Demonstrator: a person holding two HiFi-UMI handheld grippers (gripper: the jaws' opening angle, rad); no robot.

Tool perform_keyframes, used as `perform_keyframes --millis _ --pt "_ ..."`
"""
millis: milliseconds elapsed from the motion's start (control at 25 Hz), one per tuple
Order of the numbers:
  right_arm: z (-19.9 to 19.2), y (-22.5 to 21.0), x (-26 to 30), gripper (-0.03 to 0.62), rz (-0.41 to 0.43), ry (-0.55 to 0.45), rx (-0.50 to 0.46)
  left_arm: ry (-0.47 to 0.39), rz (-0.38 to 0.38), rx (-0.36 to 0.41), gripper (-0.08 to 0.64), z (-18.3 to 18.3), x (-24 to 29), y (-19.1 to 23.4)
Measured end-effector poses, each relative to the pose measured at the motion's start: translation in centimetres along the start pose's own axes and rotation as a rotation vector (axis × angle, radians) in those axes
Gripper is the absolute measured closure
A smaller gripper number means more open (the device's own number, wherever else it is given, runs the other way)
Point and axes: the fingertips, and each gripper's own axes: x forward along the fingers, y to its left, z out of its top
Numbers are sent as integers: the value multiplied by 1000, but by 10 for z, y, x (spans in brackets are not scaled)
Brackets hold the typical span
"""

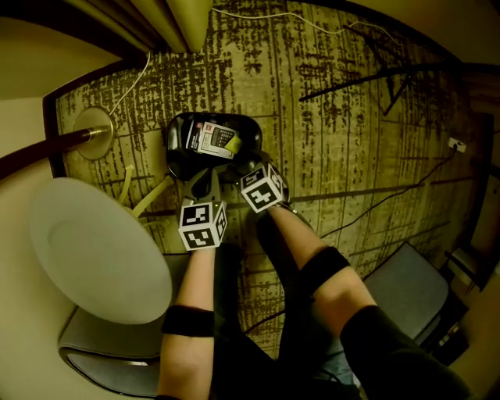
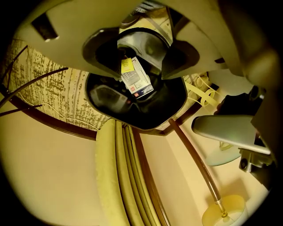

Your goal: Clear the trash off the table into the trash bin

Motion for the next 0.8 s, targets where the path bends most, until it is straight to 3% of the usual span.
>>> perform_keyframes --millis 200,360,560,800 --pt "10 5 -17 295 0 -10 3 -2 -1 1 560 7 -14 -5" --pt "35 10 -62 417 -9 -39 -7 -7 0 9 560 29 -44 -16" --pt "93 23 -149 585 -35 -124 -15 -59 -4 29 560 87 -104 -46" --pt "160 68 -257 592 -7 -215 -47 -154 -7 70 560 151 -199 -86"
